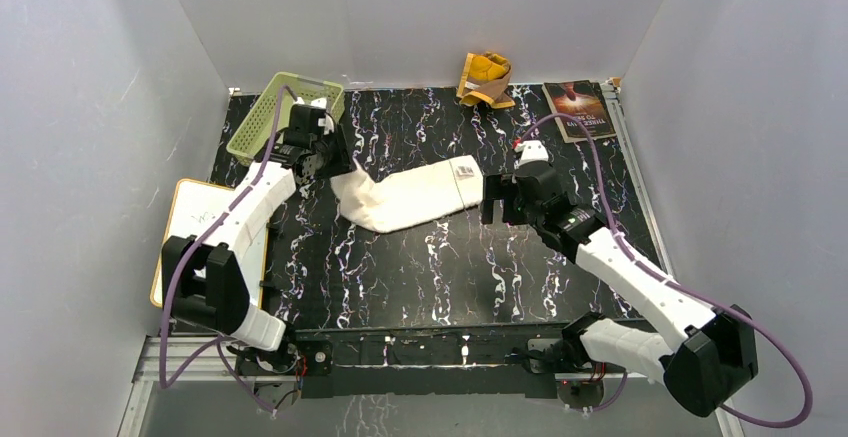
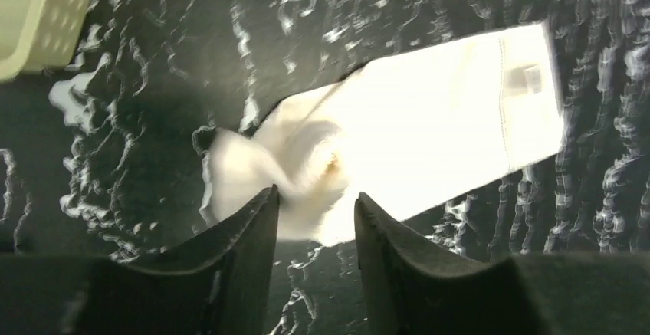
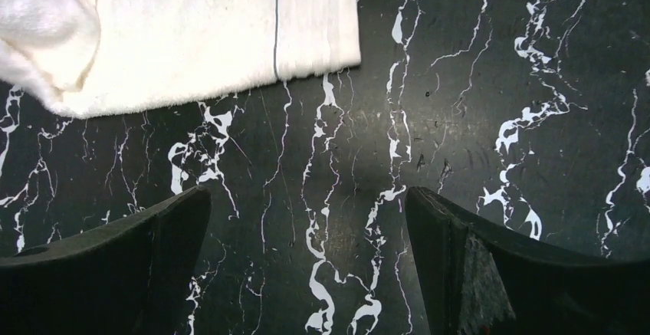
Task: Roll the towels
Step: Place the towel at the center of the board.
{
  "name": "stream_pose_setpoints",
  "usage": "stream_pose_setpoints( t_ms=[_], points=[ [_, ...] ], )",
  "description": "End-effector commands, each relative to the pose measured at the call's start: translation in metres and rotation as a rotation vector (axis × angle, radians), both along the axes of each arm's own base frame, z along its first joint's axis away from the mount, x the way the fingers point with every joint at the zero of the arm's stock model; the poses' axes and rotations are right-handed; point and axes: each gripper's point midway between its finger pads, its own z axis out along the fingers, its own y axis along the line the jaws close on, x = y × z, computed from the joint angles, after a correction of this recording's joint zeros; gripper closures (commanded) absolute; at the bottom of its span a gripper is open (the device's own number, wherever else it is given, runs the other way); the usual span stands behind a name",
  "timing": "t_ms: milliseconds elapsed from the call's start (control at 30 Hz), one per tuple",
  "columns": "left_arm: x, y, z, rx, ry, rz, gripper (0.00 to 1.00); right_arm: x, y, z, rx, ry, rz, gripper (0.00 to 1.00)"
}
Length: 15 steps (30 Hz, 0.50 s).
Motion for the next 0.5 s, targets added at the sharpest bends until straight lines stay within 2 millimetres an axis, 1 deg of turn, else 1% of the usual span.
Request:
stream_pose_setpoints(
  t_ms=[0, 67, 100, 133, 167, 200, 233, 300, 367, 433, 467],
  points=[
    [-0.009, 0.025, 0.019, 0.096, -0.049, 0.044, 0.52, 0.004, 0.01, -0.001, 0.028, 0.023, 0.012, 0.02],
    [-0.016, 0.026, 0.017, 0.102, -0.039, 0.028, 0.44, 0.014, 0.017, -0.002, 0.033, 0.005, 0.026, 0.02],
    [-0.02, 0.027, 0.016, 0.104, -0.033, 0.019, 0.34, 0.019, 0.021, -0.001, 0.033, -0.006, 0.042, 0.02],
    [-0.026, 0.027, 0.023, 0.103, -0.044, 0.011, 0.25, 0.025, 0.026, -0.004, 0.026, -0.005, 0.057, 0.02],
    [-0.03, 0.029, 0.026, 0.104, -0.045, 0.006, 0.19, 0.033, 0.03, -0.005, 0.019, 0.001, 0.073, 0.02],
    [-0.035, 0.029, 0.028, 0.104, -0.043, 0.0, 0.15, 0.041, 0.036, -0.016, -0.004, 0.034, 0.092, 0.02],
    [-0.039, 0.031, 0.031, 0.105, -0.045, -0.003, 0.13, 0.053, 0.043, -0.016, -0.007, 0.041, 0.106, 0.04],
    [-0.05, 0.032, 0.032, 0.103, -0.035, -0.01, 0.12, 0.076, 0.05, -0.023, -0.012, 0.051, 0.115, 0.07],
    [-0.062, 0.031, 0.03, 0.09, -0.019, -0.025, 0.12, 0.101, 0.056, -0.029, 0.016, 0.053, 0.126, 0.09],
    [-0.073, 0.03, 0.027, 0.072, 0.0, -0.04, 0.12, 0.128, 0.054, -0.036, 0.026, 0.059, 0.115, 0.11],
    [-0.079, 0.03, 0.025, 0.067, 0.013, -0.044, 0.12, 0.142, 0.05, -0.039, 0.02, 0.062, 0.104, 0.13]
  ],
)
